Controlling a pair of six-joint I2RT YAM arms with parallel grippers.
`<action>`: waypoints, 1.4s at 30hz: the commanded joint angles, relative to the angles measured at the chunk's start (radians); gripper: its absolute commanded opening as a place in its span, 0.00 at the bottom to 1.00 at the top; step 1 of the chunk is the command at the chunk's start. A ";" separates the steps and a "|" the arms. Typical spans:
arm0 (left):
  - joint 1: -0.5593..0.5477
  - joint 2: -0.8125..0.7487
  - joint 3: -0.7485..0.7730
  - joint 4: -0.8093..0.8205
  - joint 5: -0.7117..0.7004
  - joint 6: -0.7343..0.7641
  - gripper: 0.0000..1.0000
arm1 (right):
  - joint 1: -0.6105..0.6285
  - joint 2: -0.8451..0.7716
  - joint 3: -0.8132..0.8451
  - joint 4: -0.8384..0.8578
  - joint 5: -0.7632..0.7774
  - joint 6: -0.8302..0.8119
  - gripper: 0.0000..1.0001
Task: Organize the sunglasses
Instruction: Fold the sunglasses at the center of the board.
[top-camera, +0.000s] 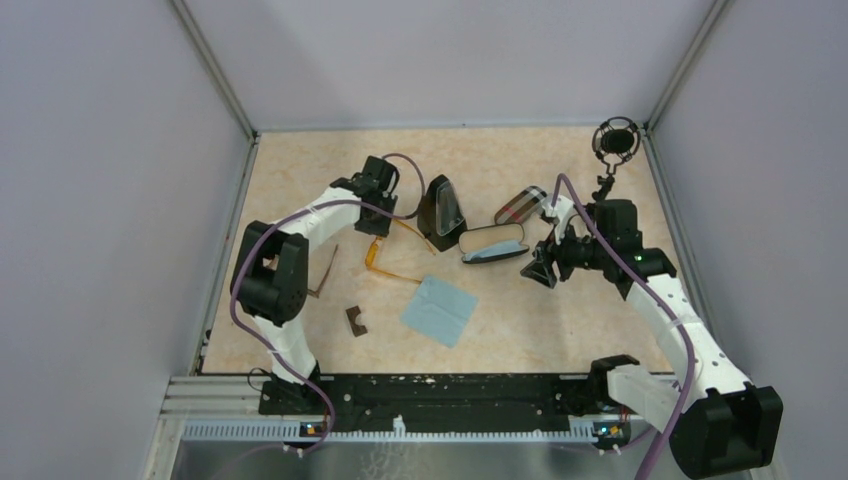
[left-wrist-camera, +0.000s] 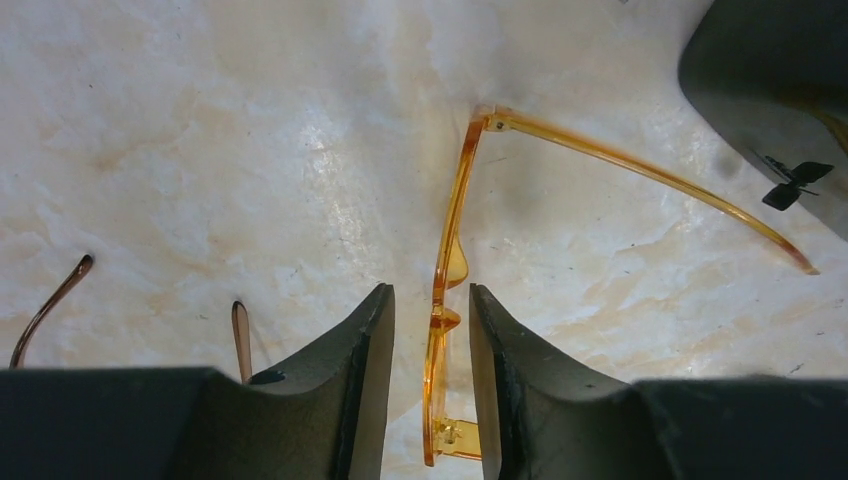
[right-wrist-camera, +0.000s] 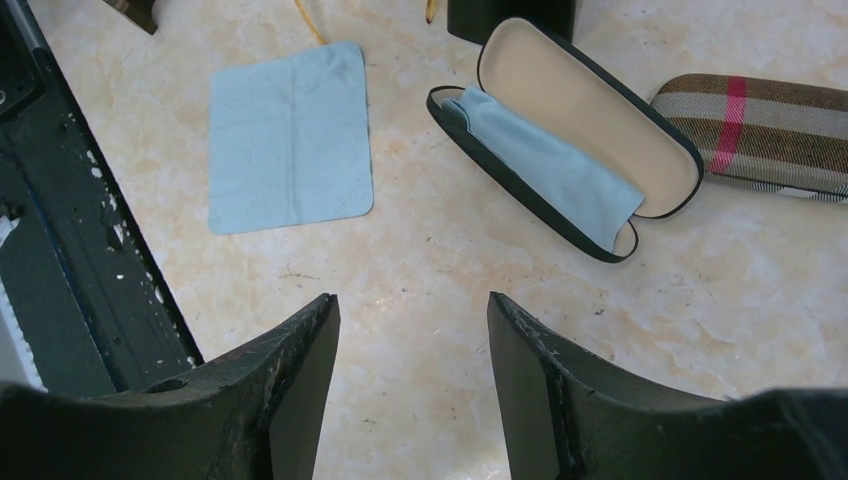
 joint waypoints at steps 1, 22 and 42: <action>0.005 -0.040 -0.019 0.010 0.030 0.035 0.37 | 0.009 -0.016 -0.001 0.021 -0.013 -0.011 0.56; 0.005 0.017 0.013 -0.038 0.051 0.037 0.07 | 0.008 -0.007 -0.004 0.019 -0.006 -0.017 0.54; 0.002 -0.607 -0.184 -0.082 0.205 -0.040 0.00 | 0.037 -0.041 0.074 0.092 -0.069 0.063 0.46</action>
